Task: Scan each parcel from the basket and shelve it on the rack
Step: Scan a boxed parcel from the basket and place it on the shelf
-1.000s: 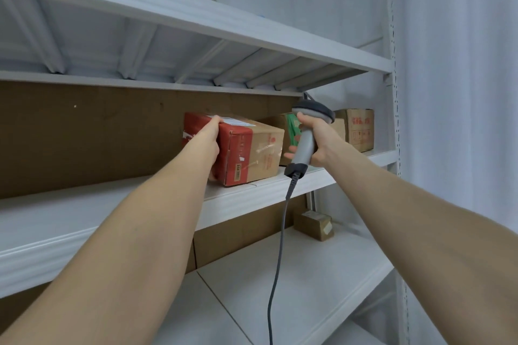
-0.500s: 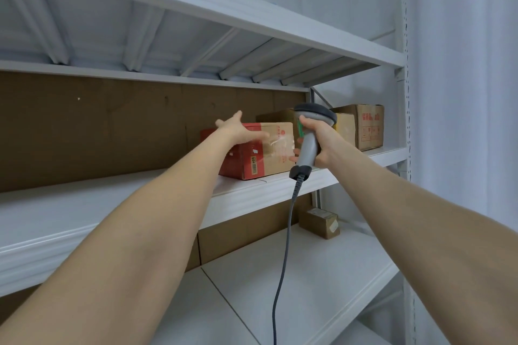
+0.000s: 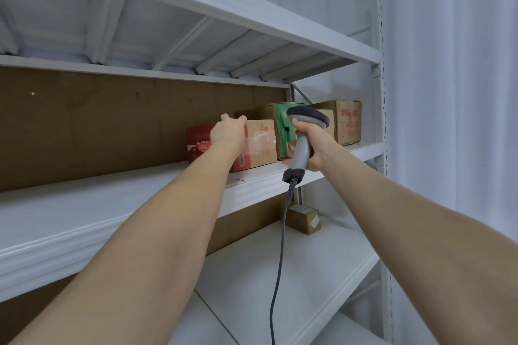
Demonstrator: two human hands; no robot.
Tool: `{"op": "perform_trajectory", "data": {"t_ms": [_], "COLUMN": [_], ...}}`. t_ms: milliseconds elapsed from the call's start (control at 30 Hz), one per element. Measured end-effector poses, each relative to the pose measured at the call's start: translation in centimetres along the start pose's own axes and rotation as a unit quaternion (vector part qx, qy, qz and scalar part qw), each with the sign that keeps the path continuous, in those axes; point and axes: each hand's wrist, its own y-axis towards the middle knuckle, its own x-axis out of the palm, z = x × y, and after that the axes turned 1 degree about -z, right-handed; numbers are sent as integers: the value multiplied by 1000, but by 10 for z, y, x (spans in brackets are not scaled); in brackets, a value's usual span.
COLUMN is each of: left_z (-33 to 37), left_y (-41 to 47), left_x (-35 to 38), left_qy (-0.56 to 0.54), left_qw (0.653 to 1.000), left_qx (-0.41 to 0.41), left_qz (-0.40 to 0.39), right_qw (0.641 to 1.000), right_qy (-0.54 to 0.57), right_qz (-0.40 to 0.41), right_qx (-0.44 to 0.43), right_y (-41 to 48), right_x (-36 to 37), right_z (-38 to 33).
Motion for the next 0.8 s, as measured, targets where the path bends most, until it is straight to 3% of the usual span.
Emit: {"op": "perform_trajectory", "data": {"t_ms": [367,533,800], "left_z": [4,22,95], "left_y": [10,4,-29], "left_x": [14,9,3], "left_qy": [-2,13,-84], "left_qw": [1000,1000,995], "left_qx": [-18,7,49], "left_qz": [-20,16,24], "right_qw": [1000,999,997], "right_qy": [-16,-17,4], "right_qz": [21,39,73], "right_qx": [0,-9,-18], "right_y": [8,-2,-40], "right_x": [-9,-19,-65], "right_z": [6,5,4]}}
